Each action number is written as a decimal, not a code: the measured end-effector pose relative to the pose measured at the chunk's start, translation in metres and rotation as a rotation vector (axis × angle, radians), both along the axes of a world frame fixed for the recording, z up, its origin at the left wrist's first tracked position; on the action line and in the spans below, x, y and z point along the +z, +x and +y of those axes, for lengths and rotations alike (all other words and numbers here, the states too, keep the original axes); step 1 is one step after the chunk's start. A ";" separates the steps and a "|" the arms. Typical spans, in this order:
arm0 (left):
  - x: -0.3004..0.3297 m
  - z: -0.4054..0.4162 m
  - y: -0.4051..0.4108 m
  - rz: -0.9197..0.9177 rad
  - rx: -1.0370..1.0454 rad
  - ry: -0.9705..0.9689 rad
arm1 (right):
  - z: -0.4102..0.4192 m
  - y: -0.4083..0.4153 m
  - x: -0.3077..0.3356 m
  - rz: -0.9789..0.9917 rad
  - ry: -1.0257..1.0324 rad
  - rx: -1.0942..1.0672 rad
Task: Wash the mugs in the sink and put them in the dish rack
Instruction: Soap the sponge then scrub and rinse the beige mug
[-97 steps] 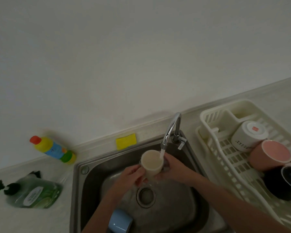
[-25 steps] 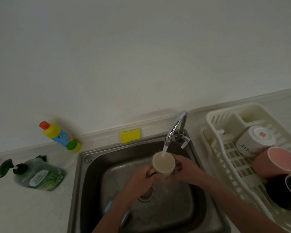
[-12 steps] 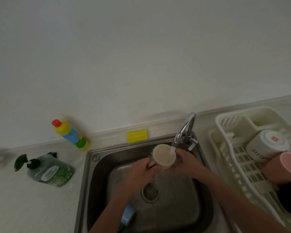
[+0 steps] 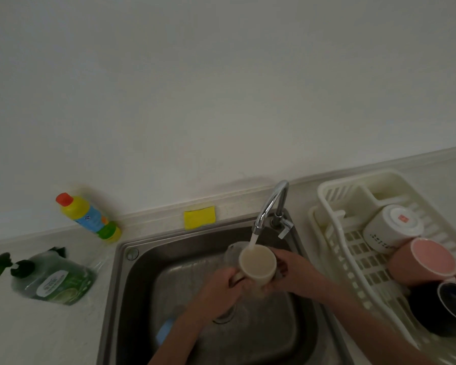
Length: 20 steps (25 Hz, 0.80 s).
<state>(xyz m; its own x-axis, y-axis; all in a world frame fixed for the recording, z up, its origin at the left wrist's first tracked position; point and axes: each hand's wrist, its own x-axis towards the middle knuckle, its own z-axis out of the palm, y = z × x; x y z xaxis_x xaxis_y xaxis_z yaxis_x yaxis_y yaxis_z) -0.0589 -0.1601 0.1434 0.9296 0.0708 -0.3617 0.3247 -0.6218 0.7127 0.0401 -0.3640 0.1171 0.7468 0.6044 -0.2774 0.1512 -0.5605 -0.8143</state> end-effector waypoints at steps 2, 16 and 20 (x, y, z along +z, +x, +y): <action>-0.004 0.006 -0.007 0.022 0.016 0.000 | 0.005 -0.010 -0.007 0.017 -0.003 -0.013; 0.006 0.027 0.016 -0.053 0.002 0.163 | 0.034 0.004 -0.012 -0.004 0.103 -0.129; 0.013 0.008 0.029 -0.074 -0.015 0.113 | 0.011 0.014 -0.006 -0.047 0.081 -0.106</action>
